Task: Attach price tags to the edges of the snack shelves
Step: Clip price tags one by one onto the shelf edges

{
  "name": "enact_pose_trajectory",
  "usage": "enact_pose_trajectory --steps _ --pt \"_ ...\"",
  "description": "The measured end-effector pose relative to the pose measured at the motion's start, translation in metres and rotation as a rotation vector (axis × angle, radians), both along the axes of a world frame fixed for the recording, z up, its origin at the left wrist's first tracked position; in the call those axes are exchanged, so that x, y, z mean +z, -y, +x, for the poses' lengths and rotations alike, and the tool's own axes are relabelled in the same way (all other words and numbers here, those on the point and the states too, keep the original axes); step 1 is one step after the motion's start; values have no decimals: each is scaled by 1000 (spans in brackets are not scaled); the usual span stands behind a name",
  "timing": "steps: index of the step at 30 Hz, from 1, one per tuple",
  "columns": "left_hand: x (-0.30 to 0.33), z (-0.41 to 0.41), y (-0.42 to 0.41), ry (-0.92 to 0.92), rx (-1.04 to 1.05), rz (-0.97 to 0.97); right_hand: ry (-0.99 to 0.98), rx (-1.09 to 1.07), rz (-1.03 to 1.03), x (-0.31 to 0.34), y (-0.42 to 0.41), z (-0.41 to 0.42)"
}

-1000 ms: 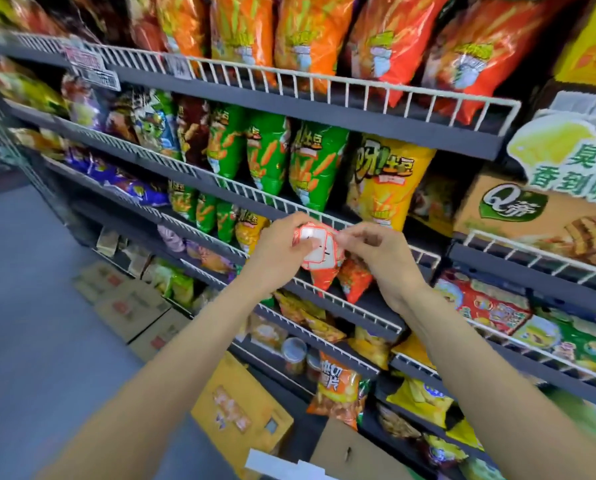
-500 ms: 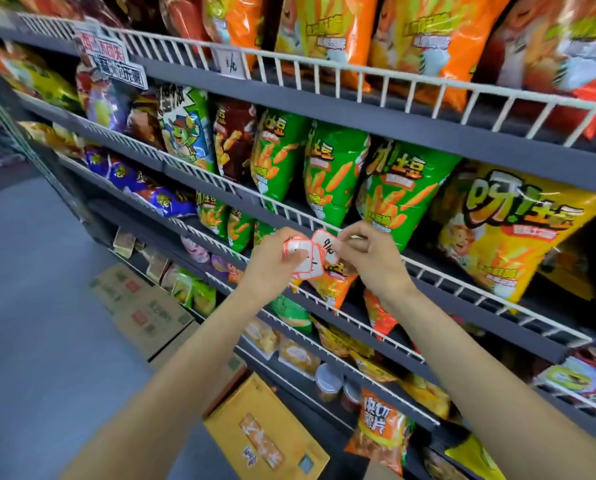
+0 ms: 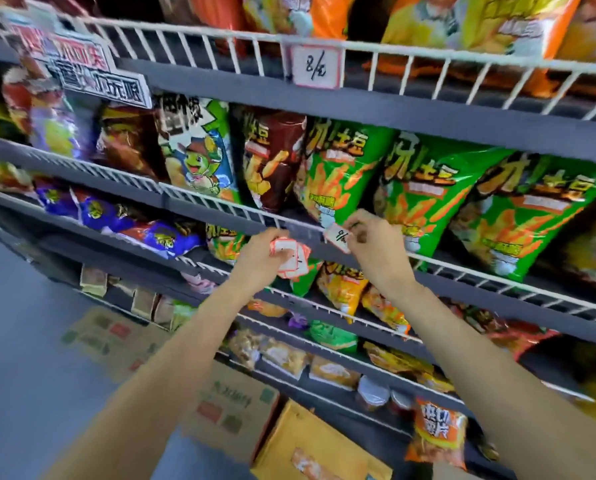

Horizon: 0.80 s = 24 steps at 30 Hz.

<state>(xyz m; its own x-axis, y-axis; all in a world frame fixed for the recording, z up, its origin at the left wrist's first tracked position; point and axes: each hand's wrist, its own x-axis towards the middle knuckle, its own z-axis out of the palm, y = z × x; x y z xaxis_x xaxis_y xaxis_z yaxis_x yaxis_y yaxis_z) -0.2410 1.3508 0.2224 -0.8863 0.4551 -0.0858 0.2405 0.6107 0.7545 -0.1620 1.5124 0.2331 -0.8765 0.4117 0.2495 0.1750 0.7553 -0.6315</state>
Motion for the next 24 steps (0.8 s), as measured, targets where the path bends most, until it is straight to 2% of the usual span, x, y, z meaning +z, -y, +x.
enact_pose_trajectory --steps 4,8,12,16,19,24 --pt "-5 -20 -3 71 -48 43 -7 -21 64 -5 12 -16" --pt "-14 -29 -4 68 -110 45 -44 -49 132 -10 18 -25" --pt "-18 -34 0 22 -150 65 -65 -137 289 -9 23 -26" --pt "-14 -37 3 23 -182 69 -85 -129 312 -8 25 -29" --pt "-10 -40 7 13 -222 12 -73 -120 335 -5 26 -32" --pt "0 -45 10 -69 -326 -187 -72 -100 282 -2 29 -34"
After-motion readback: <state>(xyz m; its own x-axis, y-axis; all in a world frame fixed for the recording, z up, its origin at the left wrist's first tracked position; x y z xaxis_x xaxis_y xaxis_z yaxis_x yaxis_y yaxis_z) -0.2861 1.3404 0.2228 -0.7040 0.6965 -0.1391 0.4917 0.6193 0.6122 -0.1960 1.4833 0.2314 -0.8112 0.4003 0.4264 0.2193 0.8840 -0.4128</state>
